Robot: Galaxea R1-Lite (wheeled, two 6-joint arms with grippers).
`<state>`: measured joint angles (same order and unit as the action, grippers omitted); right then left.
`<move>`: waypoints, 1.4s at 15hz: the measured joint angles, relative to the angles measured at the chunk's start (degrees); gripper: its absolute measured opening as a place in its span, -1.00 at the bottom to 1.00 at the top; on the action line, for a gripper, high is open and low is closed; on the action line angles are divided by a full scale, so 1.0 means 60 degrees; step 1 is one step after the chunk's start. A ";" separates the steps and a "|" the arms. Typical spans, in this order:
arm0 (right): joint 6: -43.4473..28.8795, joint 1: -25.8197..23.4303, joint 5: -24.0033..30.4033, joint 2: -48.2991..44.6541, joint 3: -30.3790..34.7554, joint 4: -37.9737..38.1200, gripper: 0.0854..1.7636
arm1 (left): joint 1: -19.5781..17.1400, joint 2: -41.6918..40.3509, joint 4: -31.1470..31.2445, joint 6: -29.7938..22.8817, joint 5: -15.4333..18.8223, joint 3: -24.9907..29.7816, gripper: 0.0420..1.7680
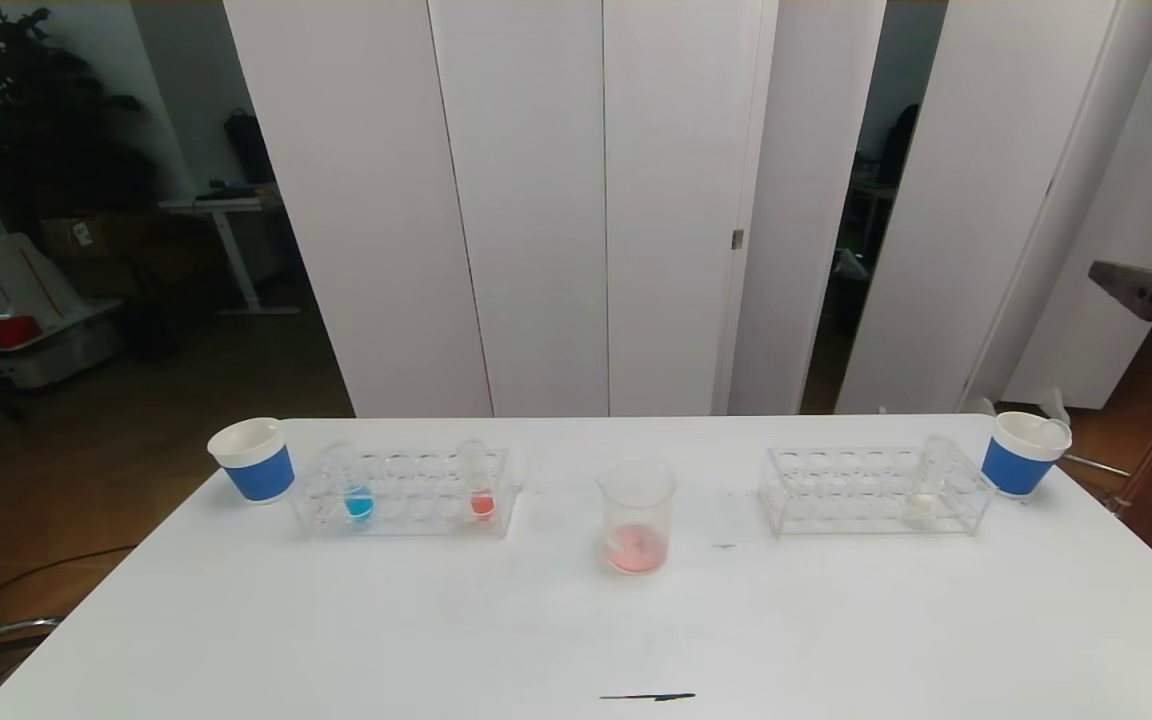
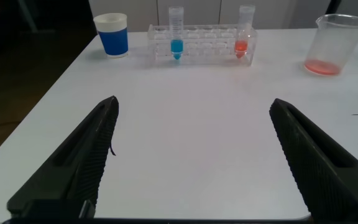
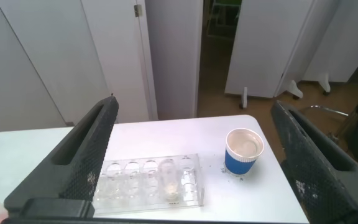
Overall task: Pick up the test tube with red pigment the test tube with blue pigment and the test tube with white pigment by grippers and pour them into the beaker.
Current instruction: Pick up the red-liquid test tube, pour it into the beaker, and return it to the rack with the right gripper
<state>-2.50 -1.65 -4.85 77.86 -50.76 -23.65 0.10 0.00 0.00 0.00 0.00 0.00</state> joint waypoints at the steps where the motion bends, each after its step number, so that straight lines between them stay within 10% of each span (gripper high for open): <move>1: 0.0165 0.0150 0.0018 -0.0813 0.0311 0.0341 0.98 | 0.0000 0.0000 0.0000 0.0000 0.0000 0.0000 0.97; 12: 0.0924 0.0410 -0.0053 -0.9811 0.4230 0.5112 0.98 | 0.0000 0.0000 0.0000 0.0000 0.0000 0.0000 0.97; 21: 0.0888 0.0311 0.0065 -1.2802 0.7221 0.5378 0.98 | 0.0000 0.0000 0.0000 0.0000 0.0000 0.0000 0.97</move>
<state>2.83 0.22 -4.46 1.05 -7.44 8.62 0.10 0.00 0.00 0.00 0.00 0.00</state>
